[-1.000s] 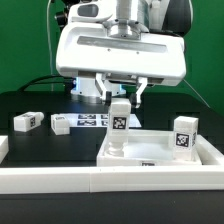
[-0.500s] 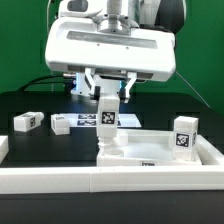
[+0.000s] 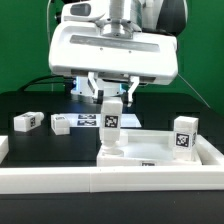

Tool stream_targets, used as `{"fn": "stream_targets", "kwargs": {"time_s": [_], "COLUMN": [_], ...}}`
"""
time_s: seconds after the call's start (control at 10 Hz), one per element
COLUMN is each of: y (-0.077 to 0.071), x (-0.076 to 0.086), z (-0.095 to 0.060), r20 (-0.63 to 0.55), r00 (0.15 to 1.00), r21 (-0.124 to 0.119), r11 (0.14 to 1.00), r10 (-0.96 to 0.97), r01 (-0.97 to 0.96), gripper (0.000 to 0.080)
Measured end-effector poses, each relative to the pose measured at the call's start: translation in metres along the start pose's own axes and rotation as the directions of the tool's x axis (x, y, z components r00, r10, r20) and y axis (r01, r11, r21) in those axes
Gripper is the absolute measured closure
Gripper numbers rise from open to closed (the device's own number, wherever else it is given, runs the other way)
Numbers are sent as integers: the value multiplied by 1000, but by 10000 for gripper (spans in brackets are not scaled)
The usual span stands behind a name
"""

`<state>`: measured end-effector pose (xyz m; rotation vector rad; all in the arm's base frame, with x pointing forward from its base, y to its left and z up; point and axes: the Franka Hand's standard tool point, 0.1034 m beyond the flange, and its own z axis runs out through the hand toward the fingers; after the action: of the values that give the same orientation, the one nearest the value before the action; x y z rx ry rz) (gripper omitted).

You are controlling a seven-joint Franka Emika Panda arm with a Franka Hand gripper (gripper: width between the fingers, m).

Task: Assemble square table

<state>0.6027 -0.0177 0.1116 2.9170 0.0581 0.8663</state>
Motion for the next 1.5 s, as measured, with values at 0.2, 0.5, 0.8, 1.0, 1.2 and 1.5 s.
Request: {"fn": "stream_targets", "kwargs": {"time_s": [0.2,0.5,0.8,1.0,1.2,1.5], "y": [-5,-14,-14,-16,-16,-16], "x": [1,-2,-7,-11,-10,-10], "z": [1,3,7,11,11,11], "r20": [-7,-3,0,0,-8,-8], "r00": [1000,1000,1000,1000,1000,1000], "r21": [2,10,7,5,3,3], "r11": [1000,1000,1000,1000,1000,1000], "r10": [-5,-15,-19,-24,-26,-26], "r01": [5,15,19,24,26,26], "gripper": [509,509,509,509,509,509]}}
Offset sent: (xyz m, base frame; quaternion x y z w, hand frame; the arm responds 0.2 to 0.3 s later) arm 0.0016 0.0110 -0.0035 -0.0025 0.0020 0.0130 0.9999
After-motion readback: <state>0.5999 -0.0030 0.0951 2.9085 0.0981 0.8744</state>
